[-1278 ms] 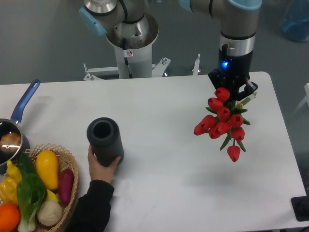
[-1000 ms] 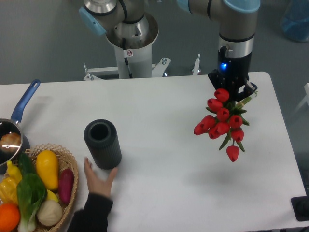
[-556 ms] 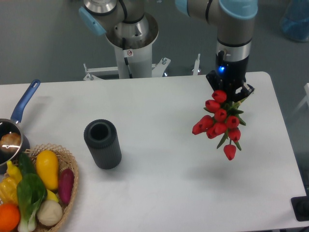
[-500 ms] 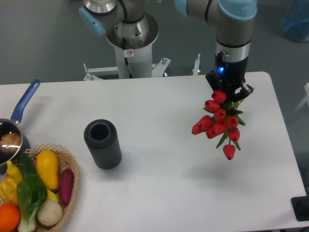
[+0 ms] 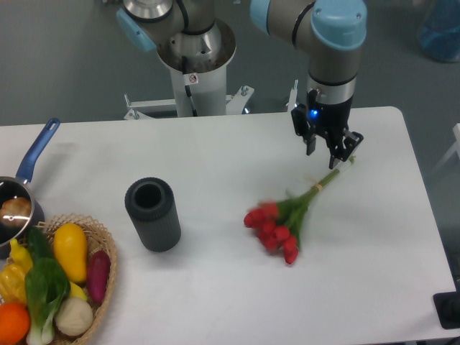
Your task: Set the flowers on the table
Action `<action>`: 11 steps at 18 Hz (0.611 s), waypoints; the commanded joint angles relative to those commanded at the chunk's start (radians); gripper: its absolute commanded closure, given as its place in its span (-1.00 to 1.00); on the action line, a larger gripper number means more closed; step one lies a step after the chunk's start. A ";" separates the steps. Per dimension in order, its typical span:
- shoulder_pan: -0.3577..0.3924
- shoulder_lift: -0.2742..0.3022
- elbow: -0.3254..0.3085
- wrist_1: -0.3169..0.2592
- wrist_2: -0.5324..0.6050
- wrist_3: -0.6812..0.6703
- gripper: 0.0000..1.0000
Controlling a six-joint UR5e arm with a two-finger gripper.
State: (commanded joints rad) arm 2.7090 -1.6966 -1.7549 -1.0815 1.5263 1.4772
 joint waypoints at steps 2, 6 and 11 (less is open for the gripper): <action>0.005 0.003 0.006 0.002 -0.003 0.002 -1.00; 0.008 0.002 0.014 0.035 0.000 0.000 -1.00; 0.026 0.009 0.023 0.031 -0.055 0.002 -1.00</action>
State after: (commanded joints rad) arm 2.7351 -1.6874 -1.7319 -1.0508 1.4712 1.4788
